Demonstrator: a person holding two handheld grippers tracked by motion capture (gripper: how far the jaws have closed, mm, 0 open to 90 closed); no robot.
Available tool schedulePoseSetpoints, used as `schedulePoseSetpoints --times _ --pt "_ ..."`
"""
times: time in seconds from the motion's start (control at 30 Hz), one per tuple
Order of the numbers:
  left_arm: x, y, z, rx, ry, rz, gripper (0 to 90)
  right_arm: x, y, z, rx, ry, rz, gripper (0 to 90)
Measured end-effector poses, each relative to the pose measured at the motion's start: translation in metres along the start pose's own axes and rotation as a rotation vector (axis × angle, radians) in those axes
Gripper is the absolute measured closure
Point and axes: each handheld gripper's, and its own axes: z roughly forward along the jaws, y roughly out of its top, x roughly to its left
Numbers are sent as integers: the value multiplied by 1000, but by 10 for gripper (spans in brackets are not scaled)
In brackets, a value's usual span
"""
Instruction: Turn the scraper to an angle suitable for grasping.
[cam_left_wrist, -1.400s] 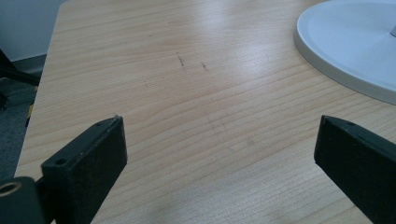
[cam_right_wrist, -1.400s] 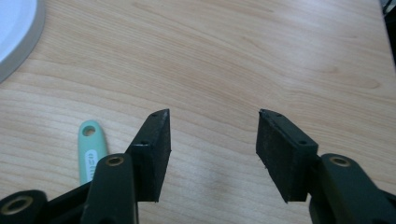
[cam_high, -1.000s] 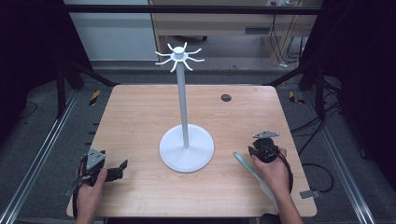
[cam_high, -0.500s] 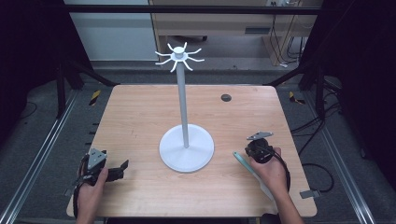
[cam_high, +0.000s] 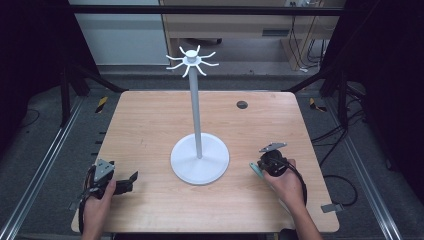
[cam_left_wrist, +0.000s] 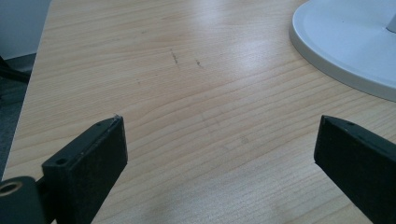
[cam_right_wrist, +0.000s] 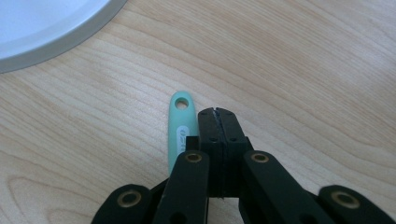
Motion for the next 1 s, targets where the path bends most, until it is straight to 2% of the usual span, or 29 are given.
schedulePoseSetpoints --times 0.37,0.43,0.6,0.67,0.73,0.77,0.9,1.0 --pt "0 0 0 1 -2 1 22 -1 -1 2 9 20 15 900" --pt "0 0 0 2 -3 1 22 0 -2 2 5 40 29 900" --pt "-1 0 1 7 -3 7 22 4 -3 0 0 65 13 900" --pt "-1 0 1 9 -5 5 22 7 -3 0 1 101 21 900" --pt "-1 0 1 12 -5 9 22 8 -4 0 -1 104 7 900" --pt "-1 0 1 12 -7 8 22 9 -3 -1 3 119 16 900" --pt "-1 0 1 14 -5 9 22 18 -4 -2 -6 123 -28 900" --pt "-1 0 1 16 -6 10 22 25 -5 -4 -2 144 -39 900"
